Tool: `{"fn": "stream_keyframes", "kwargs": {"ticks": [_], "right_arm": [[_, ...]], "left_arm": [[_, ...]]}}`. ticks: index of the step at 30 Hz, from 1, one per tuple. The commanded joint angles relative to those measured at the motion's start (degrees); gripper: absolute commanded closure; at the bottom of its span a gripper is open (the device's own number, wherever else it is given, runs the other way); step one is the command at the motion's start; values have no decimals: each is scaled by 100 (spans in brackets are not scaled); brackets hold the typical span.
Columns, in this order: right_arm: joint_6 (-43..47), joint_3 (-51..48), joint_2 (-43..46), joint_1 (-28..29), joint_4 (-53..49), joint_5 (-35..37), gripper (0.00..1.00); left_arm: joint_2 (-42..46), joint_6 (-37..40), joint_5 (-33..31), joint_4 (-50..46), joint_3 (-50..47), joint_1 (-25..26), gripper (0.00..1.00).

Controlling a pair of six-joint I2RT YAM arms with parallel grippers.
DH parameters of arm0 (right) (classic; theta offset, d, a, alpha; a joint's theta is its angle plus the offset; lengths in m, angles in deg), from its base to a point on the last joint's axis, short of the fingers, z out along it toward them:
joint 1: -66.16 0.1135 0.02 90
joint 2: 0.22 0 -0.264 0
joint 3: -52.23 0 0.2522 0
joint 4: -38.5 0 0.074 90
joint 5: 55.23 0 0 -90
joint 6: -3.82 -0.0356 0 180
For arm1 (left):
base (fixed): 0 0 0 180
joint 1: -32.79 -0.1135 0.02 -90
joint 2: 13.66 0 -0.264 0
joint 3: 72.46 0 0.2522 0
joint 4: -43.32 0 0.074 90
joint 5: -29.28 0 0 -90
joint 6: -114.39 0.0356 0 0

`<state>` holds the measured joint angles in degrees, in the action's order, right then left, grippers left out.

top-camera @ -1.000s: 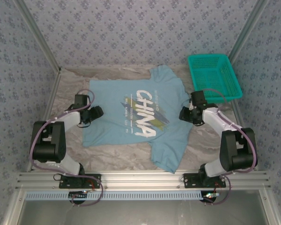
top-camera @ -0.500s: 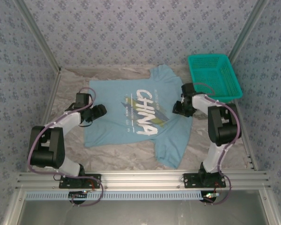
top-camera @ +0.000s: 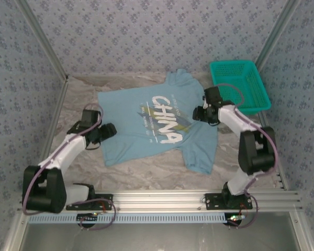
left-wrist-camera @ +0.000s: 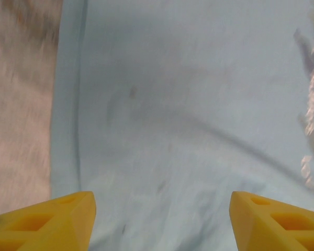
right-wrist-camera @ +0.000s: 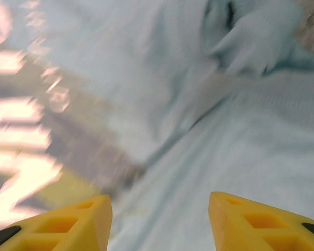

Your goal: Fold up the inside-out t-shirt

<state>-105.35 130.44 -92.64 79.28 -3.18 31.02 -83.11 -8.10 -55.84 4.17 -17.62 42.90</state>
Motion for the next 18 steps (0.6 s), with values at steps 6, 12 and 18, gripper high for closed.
{"fn": "stream_keyframes", "kwargs": {"ticks": [6,12,18], "right_arm": [[-95,-617,627,442,-378,-344,45],[-27,-534,465,514,-302,-554,45],[81,-516,471,506,-355,-661,45]], "left_arm": [[1124,-1231,-1076,-2110,-687,918,33],[916,-1440,-697,-2008,-894,1080,42],[730,-1408,-511,-1812,-932,1211,52]]}}
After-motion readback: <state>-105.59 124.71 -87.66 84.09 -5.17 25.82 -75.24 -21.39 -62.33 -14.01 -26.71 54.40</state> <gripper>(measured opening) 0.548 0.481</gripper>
